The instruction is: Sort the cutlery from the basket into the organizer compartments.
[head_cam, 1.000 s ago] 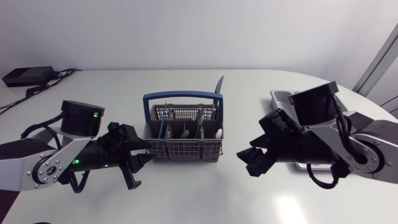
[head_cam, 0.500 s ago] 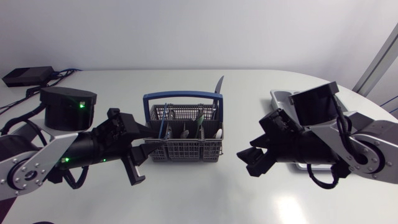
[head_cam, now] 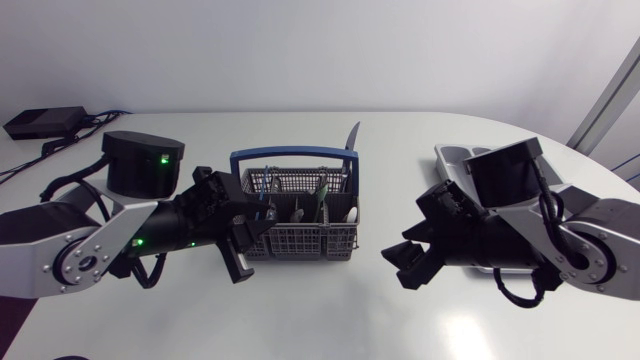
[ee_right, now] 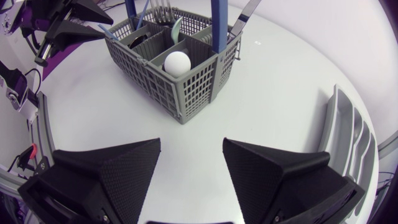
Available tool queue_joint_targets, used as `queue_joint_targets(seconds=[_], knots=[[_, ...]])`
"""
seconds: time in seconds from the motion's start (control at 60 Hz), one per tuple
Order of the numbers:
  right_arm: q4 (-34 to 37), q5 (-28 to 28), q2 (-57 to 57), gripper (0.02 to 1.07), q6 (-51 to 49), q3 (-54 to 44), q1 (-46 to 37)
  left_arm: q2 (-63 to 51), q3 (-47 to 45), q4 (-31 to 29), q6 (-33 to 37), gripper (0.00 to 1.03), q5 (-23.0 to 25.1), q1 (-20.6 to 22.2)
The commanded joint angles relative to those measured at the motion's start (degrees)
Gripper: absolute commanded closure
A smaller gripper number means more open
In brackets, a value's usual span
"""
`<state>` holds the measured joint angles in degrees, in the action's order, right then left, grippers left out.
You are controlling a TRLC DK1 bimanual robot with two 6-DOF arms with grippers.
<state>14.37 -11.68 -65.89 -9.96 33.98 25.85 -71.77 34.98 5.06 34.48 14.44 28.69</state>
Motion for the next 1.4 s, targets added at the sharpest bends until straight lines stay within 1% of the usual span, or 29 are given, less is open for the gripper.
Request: queue_joint_targets(seconds=[0.0, 0.067, 0.183, 0.217, 0.367, 0.417, 0.5, 0.683, 0.8, 0.967, 1.183, 1.217, 1.25, 1.3, 1.333, 1.383], knots=[[-0.7, 0.6, 0.5, 0.34, -1.0, -1.5, 0.4, -2.1, 1.9, 0.9, -1.2, 0.79, -0.3, 0.2], [-0.7, 0.6, 0.6, 0.34, -1.1, -1.6, 0.4, -2.6, 2.1, 1.4, -1.4, 0.86, -0.3, 0.1], [-0.8, 0.6, 0.7, 0.34, -1.2, -1.9, 0.4, -2.8, 2.5, 1.2, -1.7, 0.88, -0.7, 0.2], [-0.8, 0.6, 0.8, 0.34, -1.4, -1.9, 0.4, -2.6, 2.5, 1.0, -1.8, 0.90, -1.0, 0.2], [-0.7, 0.6, 1.0, 0.33, -1.2, -1.5, 0.4, -0.7, 2.9, 0.6, -2.8, 0.92, -1.4, 0.0], [-0.6, 0.6, 1.0, 0.33, -1.2, -1.5, 0.4, -0.3, 3.3, -0.2, -3.3, 0.92, -1.3, -0.3], [-0.5, 0.6, 1.2, 0.33, -1.2, -1.4, 0.4, 0.2, 4.0, -1.7, -4.6, 0.96, -1.3, -0.7], [-0.2, 0.6, 1.7, 0.33, -1.1, -1.4, 0.7, 1.9, 4.4, -2.8, -4.9, 0.97, -1.3, -1.3], [0.8, 0.6, 2.4, 0.33, -1.1, -0.7, 1.0, 4.4, 6.1, -5.4, -5.2, 0.96, -0.8, -1.6], [1.8, 0.6, 3.4, 0.33, -1.0, 0.3, 1.9, 8.8, 9.8, -10.9, -6.3, 0.96, 1.4, -2.8], [2.9, 0.4, 7.1, 0.33, -0.8, 2.1, 5.3, 14.9, 13.9, -16.9, -7.8, 0.96, 2.4, -2.5], [3.1, 0.4, 7.4, 0.33, -0.8, 2.7, 6.0, 15.9, 15.1, -18.6, -8.6, 0.96, 3.1, -2.4], [3.4, 0.6, 7.9, 0.31, -0.8, 3.2, 6.8, 16.5, 15.9, -19.6, -9.7, 0.96, 3.6, -2.3], [3.6, 3.0, 8.0, 0.20, -0.5, 4.2, 8.3, 17.2, 16.9, -20.9, -10.7, 0.96, 4.2, -2.1], [3.6, 4.5, 7.9, 0.16, -0.4, 4.7, 9.8, 17.5, 17.1, -21.2, -11.3, 0.96, 4.7, -2.0], [3.7, 6.0, 8.0, 0.15, -0.3, 5.4, 11.8, 17.7, 17.7, -21.8, -12.4, 0.96, 5.5, -1.9]])
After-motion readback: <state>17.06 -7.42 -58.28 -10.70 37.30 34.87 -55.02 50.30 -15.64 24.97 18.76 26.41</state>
